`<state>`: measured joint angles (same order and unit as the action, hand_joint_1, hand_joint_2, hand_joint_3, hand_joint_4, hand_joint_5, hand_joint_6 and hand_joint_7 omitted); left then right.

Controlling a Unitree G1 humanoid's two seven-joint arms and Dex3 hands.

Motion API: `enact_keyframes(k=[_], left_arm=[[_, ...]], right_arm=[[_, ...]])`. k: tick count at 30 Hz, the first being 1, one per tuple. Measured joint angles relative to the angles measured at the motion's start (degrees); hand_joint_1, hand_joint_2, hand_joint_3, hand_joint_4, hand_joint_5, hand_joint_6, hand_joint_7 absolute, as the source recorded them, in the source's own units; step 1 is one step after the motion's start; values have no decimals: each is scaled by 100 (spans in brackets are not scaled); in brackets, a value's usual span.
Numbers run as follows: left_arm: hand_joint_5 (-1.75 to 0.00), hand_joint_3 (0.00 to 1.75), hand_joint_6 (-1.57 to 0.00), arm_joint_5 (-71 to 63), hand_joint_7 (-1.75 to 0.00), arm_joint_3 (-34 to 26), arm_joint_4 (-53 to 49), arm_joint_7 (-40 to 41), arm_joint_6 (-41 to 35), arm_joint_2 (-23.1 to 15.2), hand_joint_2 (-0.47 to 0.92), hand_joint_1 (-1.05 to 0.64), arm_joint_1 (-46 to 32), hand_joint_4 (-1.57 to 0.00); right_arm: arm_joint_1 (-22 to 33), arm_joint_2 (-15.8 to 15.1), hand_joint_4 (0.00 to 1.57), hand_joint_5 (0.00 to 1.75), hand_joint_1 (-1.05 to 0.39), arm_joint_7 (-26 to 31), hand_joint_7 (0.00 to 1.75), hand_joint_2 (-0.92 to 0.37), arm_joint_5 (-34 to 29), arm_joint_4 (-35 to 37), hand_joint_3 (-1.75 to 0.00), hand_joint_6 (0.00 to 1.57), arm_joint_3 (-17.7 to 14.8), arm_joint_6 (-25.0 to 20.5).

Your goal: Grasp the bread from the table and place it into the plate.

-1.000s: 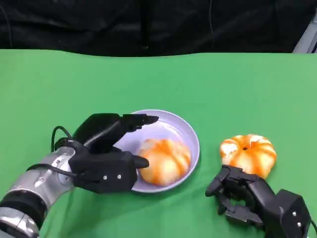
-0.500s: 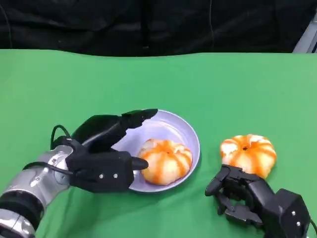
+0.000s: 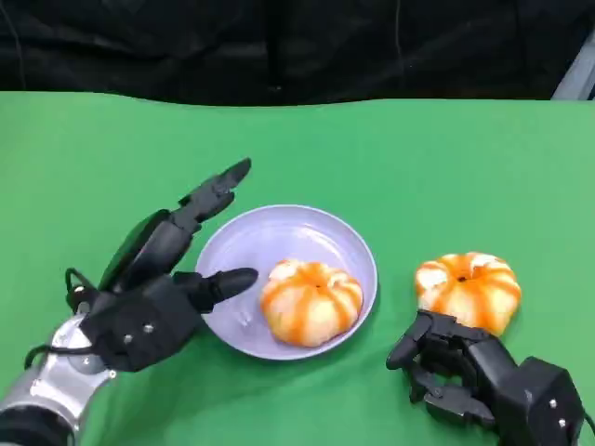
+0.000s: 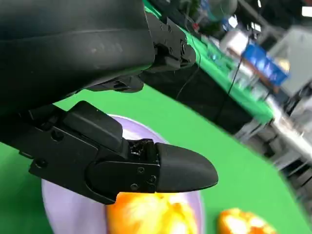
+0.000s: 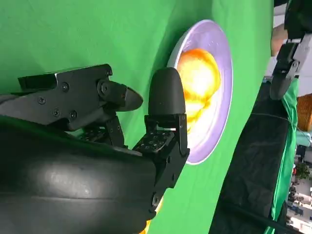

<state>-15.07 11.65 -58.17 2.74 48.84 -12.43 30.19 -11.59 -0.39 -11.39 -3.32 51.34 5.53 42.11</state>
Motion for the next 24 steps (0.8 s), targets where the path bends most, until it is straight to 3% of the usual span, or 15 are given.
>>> enact_keyframes(k=[12, 18, 24], left_arm=[[-6, 47, -25, 918, -3, -681, -143, -840, 652, 152, 92, -88, -254, -55], [-8, 39, -38, 1539, -4, -1140, -431, -1368, 1385, 169, 92, -71, -554, -74], [-6, 38, -42, 2066, -4, -1567, -666, -1893, 1803, 232, 92, -71, -685, -76]], right_arm=[[-16, 5, 68, 175, 1, -96, 134, -90, 28, 30, -58, 72, -16, 18], [-16, 8, 68, 175, 2, -103, 133, -90, 28, 28, -59, 72, -20, 11], [-16, 2, 68, 175, 1, -107, 133, -90, 29, 41, -59, 72, -28, 3]])
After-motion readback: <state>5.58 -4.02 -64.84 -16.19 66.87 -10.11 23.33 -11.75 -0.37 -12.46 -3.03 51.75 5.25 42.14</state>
